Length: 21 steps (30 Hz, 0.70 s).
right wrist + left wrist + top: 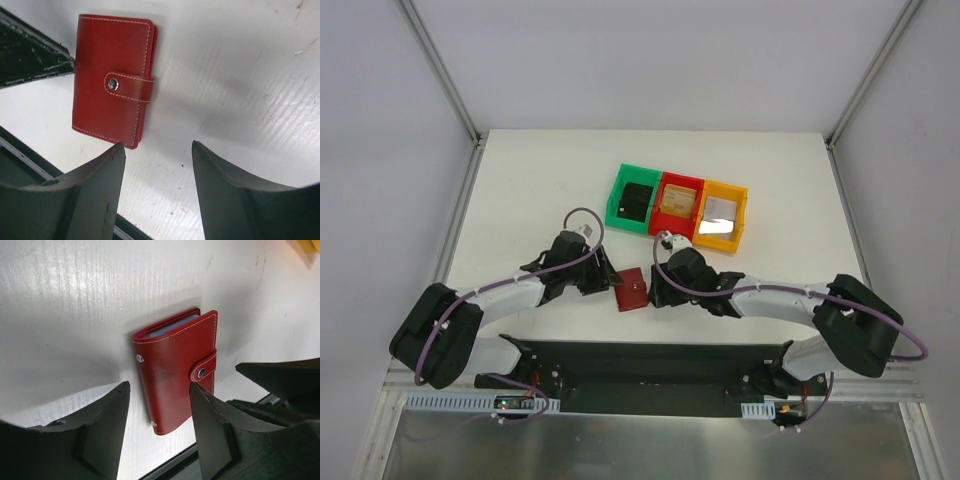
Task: Take the credit cards out of the card holder
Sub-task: Move the card holder to the center of the board, then pick up the card holder from the center of the board.
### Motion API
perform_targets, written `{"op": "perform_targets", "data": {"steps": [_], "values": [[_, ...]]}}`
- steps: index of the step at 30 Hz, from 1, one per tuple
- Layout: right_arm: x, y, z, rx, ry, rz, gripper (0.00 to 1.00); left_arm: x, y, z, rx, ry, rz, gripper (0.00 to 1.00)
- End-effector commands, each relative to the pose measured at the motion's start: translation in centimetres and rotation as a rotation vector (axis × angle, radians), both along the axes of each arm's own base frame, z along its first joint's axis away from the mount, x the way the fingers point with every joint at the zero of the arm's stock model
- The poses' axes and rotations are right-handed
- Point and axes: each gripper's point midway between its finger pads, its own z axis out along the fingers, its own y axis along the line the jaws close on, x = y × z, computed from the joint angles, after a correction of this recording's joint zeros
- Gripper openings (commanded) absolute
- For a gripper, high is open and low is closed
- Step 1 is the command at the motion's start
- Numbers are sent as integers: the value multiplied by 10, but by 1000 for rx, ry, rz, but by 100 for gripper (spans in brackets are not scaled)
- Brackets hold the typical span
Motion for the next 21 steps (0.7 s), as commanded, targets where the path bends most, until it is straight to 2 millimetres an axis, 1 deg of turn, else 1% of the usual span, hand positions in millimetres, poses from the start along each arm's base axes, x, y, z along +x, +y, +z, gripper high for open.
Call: {"op": "perform_targets", "data": {"steps": [1,2,4,8,15,21], "values": [[10,18,8,78,23,-11,57,2,1,-1,18,15,17,47],[7,22,6,93,48,6,56,2,0,-2,19,22,13,45],[7,31,6,122,63,19,54,1,-1,-7,24,38,9,40],[7,44,5,154,88,44,52,2,-2,-8,30,35,-6,33],[5,54,3,188,117,64,48,4,-2,-11,42,34,-18,28],[4,52,-1,190,126,56,40,3,-2,-13,46,37,-20,25]]}}
